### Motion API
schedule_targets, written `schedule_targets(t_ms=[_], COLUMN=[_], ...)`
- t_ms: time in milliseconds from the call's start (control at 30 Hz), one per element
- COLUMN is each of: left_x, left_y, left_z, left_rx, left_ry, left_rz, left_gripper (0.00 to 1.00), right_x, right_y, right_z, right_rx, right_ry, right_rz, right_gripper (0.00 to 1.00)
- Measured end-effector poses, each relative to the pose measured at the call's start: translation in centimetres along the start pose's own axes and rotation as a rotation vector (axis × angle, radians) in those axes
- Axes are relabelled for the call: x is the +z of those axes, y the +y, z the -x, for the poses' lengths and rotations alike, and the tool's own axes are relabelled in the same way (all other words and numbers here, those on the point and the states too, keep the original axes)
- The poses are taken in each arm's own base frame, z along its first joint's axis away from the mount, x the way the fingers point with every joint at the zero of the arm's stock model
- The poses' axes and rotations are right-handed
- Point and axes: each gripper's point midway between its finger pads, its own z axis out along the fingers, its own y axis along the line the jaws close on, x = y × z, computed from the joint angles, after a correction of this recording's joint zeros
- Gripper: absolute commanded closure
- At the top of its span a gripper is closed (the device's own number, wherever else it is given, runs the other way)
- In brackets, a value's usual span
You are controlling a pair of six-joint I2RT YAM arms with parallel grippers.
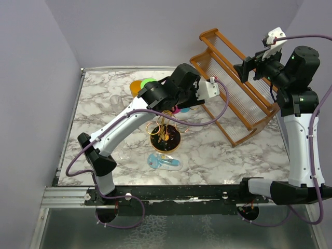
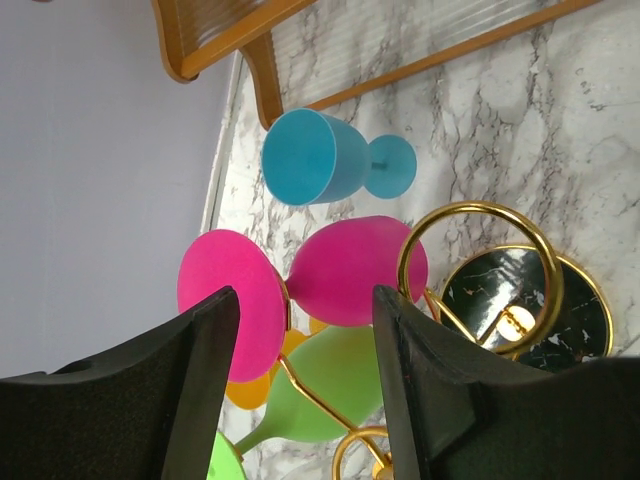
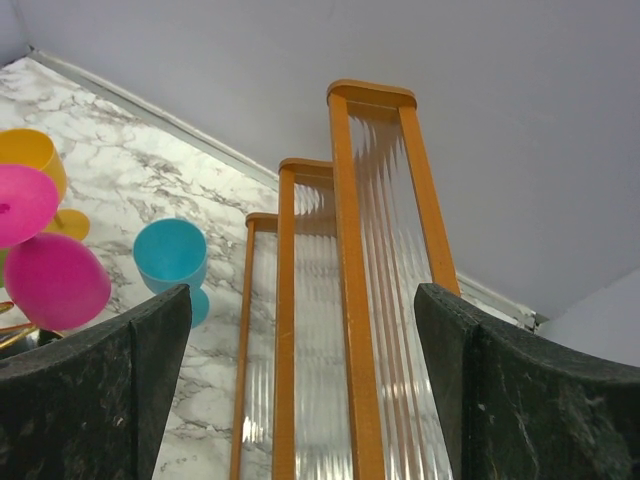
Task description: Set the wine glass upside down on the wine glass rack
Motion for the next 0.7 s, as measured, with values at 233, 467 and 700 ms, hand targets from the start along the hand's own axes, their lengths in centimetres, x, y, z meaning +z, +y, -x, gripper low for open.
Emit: schedule_targets(t_ms=[233, 467, 700], left_x=[-3.8, -8.8, -10.8], left_y=[0.5, 4.4, 10.2], left_z=[1.7, 2.0, -2.5], left_rx=[-0.019, -0.089, -0.249], left_ry=[-0.097, -0.194, -0.172], left_rz=[-0.041, 0.016, 0.124], left_gripper=[0.33, 0.19, 0.01], right_x=[1.2, 3.7, 6.6], right_y=[0.4, 1.1, 4.2], right_z=[0.2, -0.7, -1.6], right_rx=[0.002, 0.026, 0.023], right_ry=[0.006, 0.041, 0.072], right_rz=[0.061, 0.131, 0.223], right_gripper=[0.1, 0.1, 0.11])
